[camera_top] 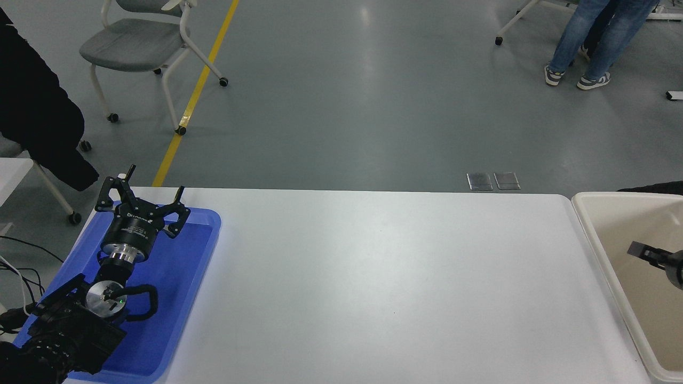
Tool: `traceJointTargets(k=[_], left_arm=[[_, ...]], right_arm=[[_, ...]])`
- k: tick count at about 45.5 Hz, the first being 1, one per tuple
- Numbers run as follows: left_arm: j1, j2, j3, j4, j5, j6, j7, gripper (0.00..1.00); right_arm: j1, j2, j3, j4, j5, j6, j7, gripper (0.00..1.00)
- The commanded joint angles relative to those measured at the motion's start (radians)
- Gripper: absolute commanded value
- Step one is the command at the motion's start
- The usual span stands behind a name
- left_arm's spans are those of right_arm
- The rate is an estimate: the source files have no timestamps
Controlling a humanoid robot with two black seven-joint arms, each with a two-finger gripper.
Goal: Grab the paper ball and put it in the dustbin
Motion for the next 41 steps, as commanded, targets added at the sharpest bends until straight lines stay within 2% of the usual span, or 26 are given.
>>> traceJointTargets(k=[1, 7, 11, 16, 20, 27, 41], left_arm=[[0.000, 0.000, 0.000, 0.000, 0.000, 0.000, 0.000, 1.00], [0.001, 0.000, 0.000, 0.000, 0.000, 0.000, 0.000, 1.00], [0.001, 0.000, 0.000, 0.000, 0.000, 0.000, -0.002, 1.00], [0.001, 0.000, 0.000, 0.000, 0.000, 0.000, 0.000, 1.00], [0.001, 0.000, 0.000, 0.000, 0.000, 0.000, 0.000, 1.00], [0.000, 0.000, 0.000, 0.000, 0.000, 0.000, 0.000, 1.00], [0.001, 0.000, 0.000, 0.000, 0.000, 0.000, 0.000, 1.00]], right_arm=[[0.025, -0.031, 0.488, 0.157, 0.137, 0.006, 0.000, 1.00], [-0.015, -0.063, 0.729, 0.347, 0.248, 0.006, 0.000, 1.00], [-0.035, -0.042, 0.852, 0.444, 0.412, 0.008, 0.000, 1.00], [-0.036, 0.027, 0.917, 0.483, 0.683, 0.011, 0.000, 1.00], [-0.035, 0.098, 0.917, 0.483, 0.798, 0.023, 0.000, 1.00], [-0.042, 0.213, 0.929, 0.480, 0.820, 0.067, 0.002, 1.00], [-0.206, 0.251, 0.944, 0.434, 0.822, 0.311, 0.002, 1.00]])
